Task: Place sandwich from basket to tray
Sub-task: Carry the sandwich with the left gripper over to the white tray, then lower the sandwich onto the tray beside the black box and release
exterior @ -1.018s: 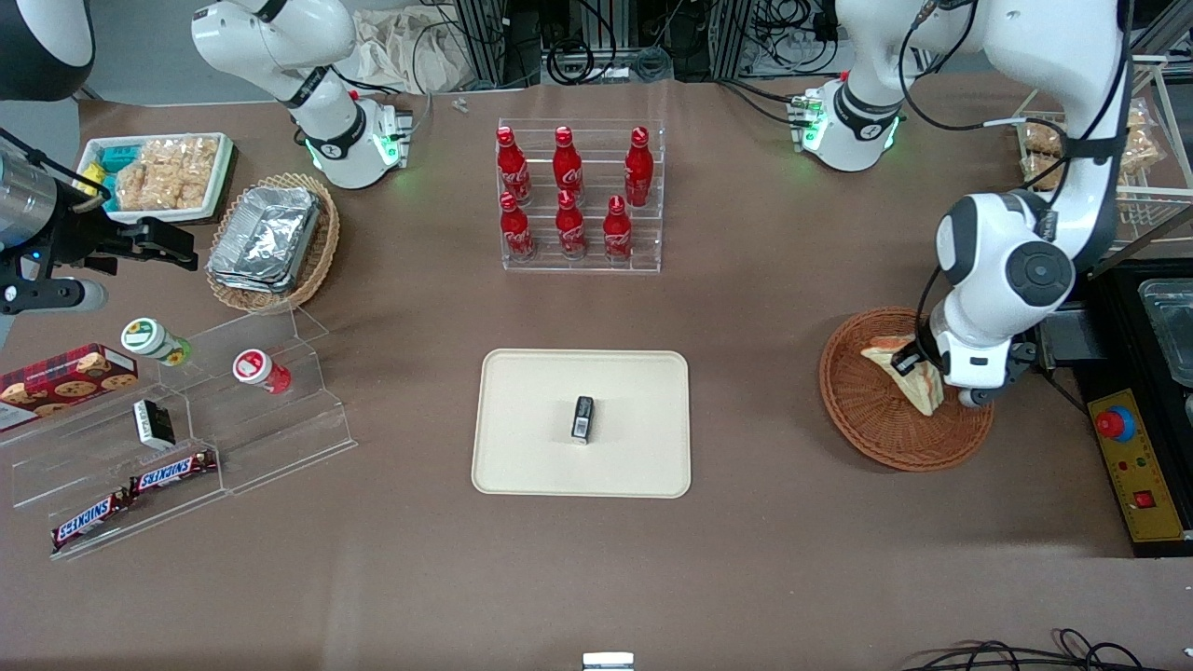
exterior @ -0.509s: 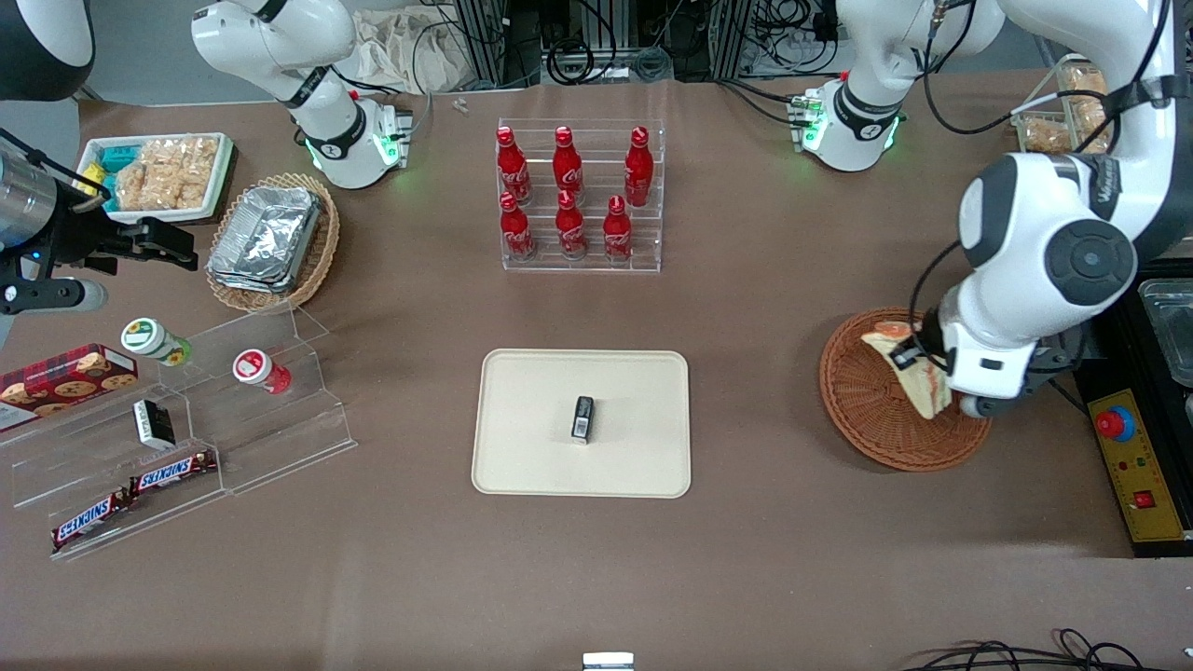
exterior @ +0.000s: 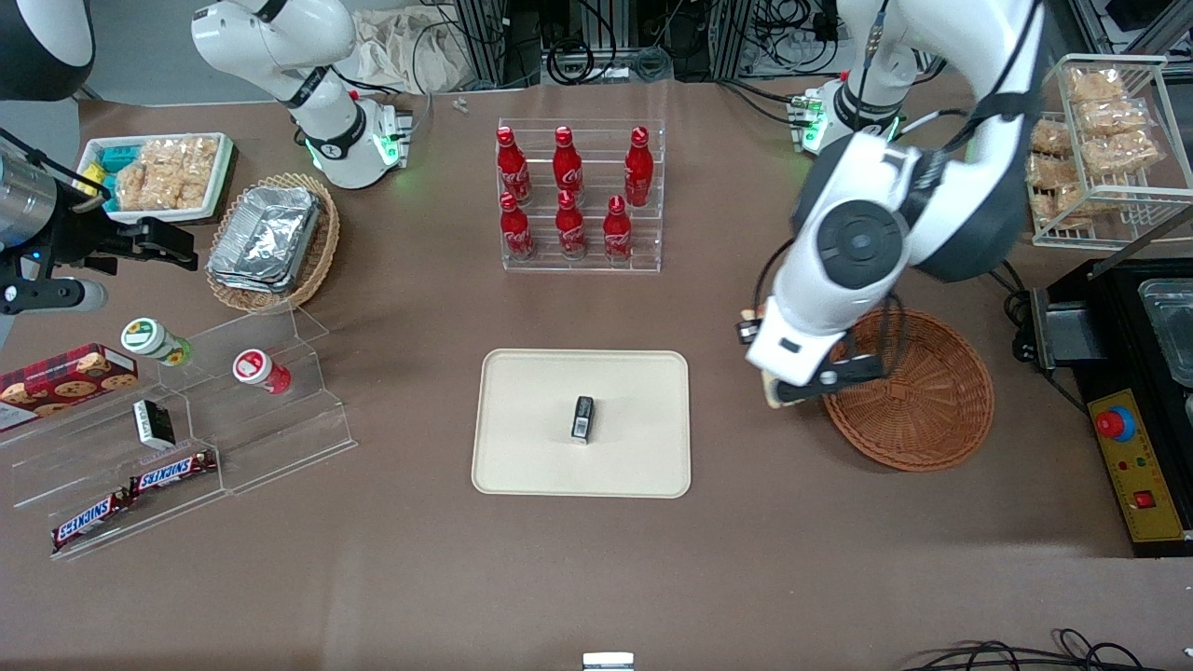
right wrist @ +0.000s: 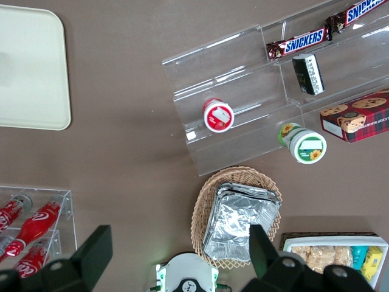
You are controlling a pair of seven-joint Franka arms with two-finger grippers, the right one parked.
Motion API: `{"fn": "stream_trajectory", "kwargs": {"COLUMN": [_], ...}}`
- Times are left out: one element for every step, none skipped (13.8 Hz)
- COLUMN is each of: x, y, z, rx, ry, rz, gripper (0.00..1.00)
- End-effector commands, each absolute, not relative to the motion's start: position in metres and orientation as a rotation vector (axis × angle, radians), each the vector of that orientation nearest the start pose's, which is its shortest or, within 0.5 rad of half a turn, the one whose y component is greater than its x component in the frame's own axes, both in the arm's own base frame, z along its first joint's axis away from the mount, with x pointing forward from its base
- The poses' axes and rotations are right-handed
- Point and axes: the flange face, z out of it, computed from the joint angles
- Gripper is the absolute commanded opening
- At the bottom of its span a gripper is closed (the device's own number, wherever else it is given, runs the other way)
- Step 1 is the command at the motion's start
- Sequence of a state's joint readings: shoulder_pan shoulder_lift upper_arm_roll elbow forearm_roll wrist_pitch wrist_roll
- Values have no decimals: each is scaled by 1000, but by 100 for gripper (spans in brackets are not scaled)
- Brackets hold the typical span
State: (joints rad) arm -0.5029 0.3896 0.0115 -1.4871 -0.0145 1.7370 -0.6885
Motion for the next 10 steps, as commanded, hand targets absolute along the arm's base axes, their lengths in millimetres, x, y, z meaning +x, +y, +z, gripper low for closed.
{"fn": "stream_trajectory", "kwargs": {"x": [605, 611, 616, 620, 623, 623, 624, 622, 618, 617], "y": [-357, -368, -374, -381, -385, -389, -392, -403, -411, -415], "z": [377, 352, 332, 313, 301, 290, 282, 280, 273, 266], "rx": [-3118, -3135, -3145, -3156, -3161, -3165, -3172, -3184, -3183, -3182], "ry": [-230, -218, -205, -198, -192, -184, -183, -166, -145, -131], "rz": [126, 106, 94, 78, 59, 54, 41, 19, 26, 30], "gripper": [0, 0, 0, 0, 0, 0, 0, 0, 0, 0]}}
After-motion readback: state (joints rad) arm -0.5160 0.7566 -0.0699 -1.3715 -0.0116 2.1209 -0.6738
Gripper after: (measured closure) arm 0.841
